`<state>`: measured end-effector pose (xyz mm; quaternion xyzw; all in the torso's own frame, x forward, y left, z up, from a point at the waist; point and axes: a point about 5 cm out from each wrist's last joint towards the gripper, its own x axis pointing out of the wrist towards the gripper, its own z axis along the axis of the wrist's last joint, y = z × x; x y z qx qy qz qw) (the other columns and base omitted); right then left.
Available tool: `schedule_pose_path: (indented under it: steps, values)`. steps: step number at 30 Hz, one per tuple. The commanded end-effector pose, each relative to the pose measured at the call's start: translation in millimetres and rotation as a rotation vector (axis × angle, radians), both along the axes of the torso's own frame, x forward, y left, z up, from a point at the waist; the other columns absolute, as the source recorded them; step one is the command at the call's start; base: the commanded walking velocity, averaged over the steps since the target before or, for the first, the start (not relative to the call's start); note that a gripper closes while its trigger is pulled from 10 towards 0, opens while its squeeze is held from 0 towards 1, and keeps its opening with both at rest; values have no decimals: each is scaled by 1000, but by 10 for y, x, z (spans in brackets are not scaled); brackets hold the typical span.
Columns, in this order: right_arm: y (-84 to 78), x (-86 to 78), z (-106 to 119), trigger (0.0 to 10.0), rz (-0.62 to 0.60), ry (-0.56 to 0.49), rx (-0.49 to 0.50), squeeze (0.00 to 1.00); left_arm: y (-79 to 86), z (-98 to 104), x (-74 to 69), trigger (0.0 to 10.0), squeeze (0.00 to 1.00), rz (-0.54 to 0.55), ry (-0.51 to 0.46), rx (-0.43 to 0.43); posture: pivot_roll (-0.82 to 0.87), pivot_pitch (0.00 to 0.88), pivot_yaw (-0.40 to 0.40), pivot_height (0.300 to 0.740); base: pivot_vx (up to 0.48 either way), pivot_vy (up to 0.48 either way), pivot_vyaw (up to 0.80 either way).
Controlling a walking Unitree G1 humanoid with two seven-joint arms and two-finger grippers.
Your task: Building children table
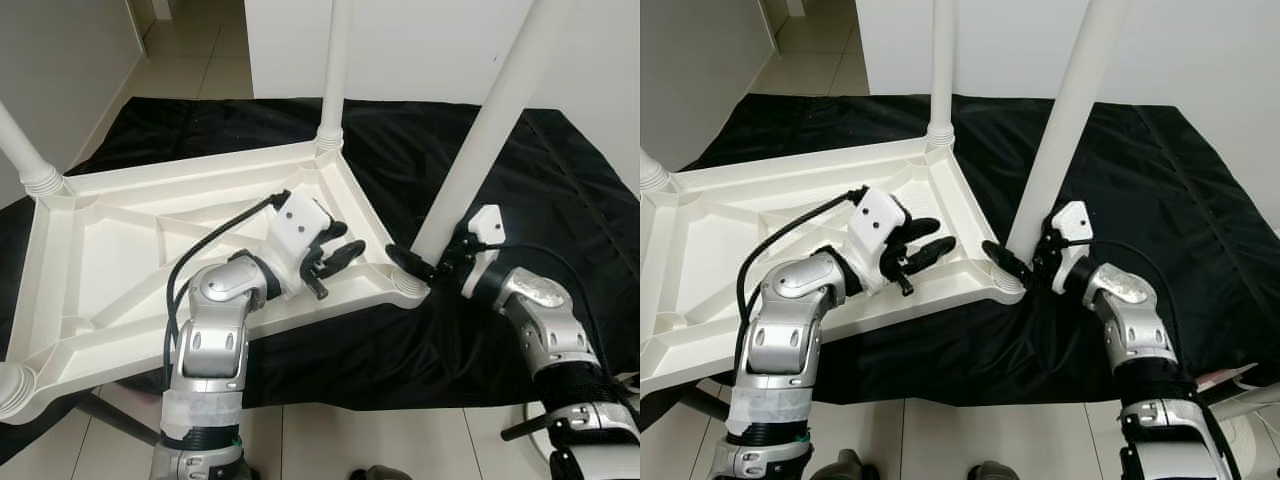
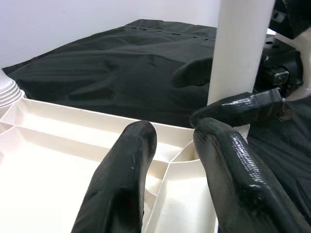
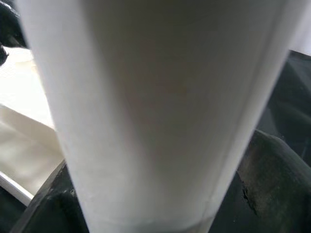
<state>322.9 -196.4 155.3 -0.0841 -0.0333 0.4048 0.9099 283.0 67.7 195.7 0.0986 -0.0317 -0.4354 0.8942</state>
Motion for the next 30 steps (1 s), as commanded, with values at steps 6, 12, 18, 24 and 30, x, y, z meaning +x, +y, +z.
schedule_pose_path:
  steps: [6,12,18,24,30]
  values:
    - [43,71,50,4902,36,-27,-15,0,64,61,85,10000,0,288,-41,-65,-18,33,16,740,0,0,0]
    - [64,96,7,0,56,9,-5,0,74,74,85,10000,0,293,-44,-68,-16,34,15,740,0,0,0]
    - [60,99,-73,431,39,43,-4,0,81,75,82,10000,0,296,-44,-68,-13,38,14,740,0,0,0]
    - [69,116,-172,10000,-11,98,-13,0,84,76,76,10000,0,296,-43,-67,-11,39,15,740,0,0,0]
    - [118,131,-176,10000,-76,95,36,0,94,76,72,10000,0,300,-43,-66,-9,41,12,740,0,0,0]
